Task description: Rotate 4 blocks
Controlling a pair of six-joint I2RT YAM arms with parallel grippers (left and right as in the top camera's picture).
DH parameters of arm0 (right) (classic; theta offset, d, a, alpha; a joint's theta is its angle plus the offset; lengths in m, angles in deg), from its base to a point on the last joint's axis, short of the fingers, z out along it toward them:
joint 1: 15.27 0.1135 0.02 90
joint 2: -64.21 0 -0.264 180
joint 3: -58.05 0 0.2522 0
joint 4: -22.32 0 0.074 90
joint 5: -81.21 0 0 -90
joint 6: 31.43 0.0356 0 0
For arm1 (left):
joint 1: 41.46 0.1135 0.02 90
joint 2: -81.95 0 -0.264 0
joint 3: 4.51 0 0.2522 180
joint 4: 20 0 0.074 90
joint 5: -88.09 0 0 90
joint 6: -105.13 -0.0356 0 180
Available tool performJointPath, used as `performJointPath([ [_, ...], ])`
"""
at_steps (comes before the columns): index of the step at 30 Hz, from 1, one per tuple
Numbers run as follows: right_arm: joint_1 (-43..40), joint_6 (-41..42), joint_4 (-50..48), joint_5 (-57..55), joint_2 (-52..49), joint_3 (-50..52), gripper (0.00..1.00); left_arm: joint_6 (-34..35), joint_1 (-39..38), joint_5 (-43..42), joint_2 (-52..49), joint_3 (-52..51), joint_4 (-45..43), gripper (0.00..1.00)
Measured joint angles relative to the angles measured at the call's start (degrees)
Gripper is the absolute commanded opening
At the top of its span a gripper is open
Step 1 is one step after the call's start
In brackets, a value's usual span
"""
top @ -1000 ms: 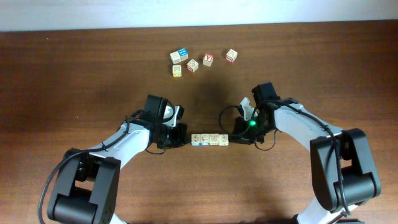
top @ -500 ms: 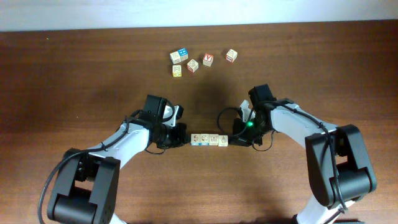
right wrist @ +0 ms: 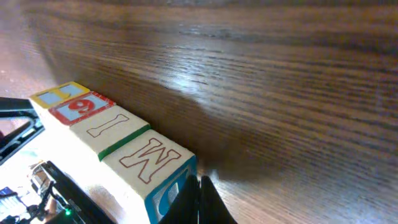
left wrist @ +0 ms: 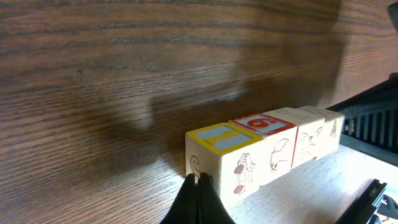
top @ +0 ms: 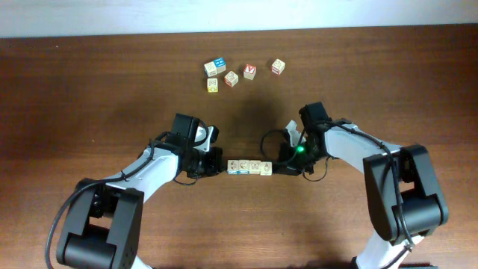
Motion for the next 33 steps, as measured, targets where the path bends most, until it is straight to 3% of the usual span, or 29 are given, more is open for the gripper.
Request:
performJointPath([
  [5, 0.2, -0.1, 0.0, 0.0, 4.7, 0.1, 0.04, 0.0, 0.0, 0.8, 0.0, 0.0, 0.2, 0.0],
  [24, 12.0, 1.7, 7.4, -14.3, 5.2, -10.4, 0.04, -0.2, 1.3, 6.8, -0.1, -0.8, 1.1, 0.0],
  [33, 13.7, 2.3, 7.2, -17.1, 5.3, -11.0, 0.04, -0.2, 1.6, 7.4, -0.2, -0.8, 1.1, 0.0],
])
